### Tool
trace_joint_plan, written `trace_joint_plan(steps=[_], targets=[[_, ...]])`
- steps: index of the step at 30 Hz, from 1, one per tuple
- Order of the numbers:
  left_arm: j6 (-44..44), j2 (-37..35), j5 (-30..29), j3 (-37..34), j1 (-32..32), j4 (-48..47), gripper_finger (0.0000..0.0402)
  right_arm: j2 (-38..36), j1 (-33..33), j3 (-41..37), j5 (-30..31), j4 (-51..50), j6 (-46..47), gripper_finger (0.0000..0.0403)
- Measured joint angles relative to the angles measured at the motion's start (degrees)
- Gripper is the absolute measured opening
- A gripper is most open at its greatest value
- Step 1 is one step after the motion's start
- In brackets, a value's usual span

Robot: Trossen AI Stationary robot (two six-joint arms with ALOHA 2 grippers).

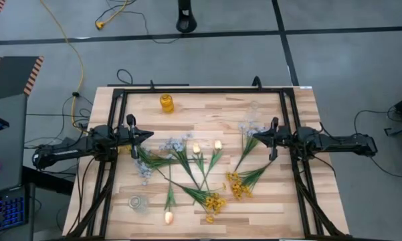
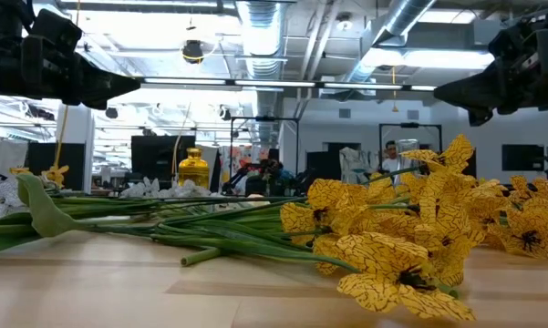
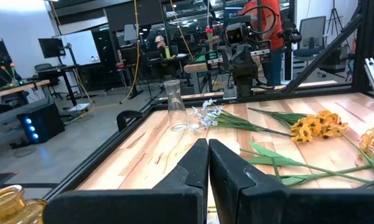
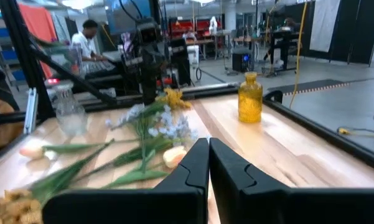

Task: Sort flowers into vase by color
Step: Put the top white flowers into the top transparent vase

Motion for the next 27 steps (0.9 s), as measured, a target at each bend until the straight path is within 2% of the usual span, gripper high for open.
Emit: trace_joint_plan(steps=[6, 10, 14, 22, 27], targets=[[-0.2, 0.0, 0.0, 0.0, 0.0, 0.0, 0.0000, 0.0, 0.1, 0.0, 0.0, 0.9, 10.1, 0.0044], [-0.5, 0.0, 0.0, 0.0, 0.0, 0.0, 0.0000, 0.0, 0.0, 0.0, 0.0, 1.1, 19.8, 0.0068], [-0.5, 0.0, 0.0, 0.0, 0.0, 0.0, 0.0000, 0.0, 0.0, 0.0, 0.0, 1.2, 26.6, 0.0120], [-0.6, 0.0, 0.0, 0.0, 0.0, 0.0, 0.0000, 0.0, 0.0, 0.0, 0.0, 1.2, 34.6, 0.0262], [-0.6, 0.0, 0.0, 0.0, 0.0, 0.0, 0.0000, 0.0, 0.0, 0.4, 0.0, 1.2, 33.4, 0.0298]])
